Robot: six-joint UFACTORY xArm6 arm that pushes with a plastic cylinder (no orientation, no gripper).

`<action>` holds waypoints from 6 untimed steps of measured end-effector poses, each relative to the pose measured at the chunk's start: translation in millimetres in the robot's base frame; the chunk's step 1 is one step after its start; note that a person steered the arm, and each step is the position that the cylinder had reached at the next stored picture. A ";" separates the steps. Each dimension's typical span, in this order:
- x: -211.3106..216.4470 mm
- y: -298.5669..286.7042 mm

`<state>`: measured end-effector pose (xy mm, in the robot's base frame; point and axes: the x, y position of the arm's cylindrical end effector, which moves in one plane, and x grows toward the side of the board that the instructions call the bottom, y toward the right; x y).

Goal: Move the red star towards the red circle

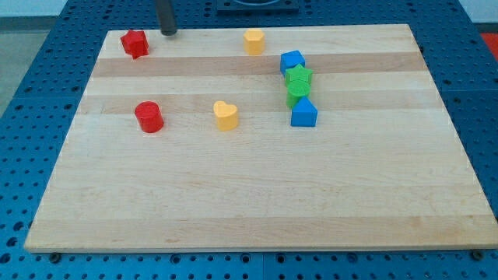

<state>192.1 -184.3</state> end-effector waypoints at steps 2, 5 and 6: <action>-1.0 -54.8; 17.9 -55.3; 33.9 -55.3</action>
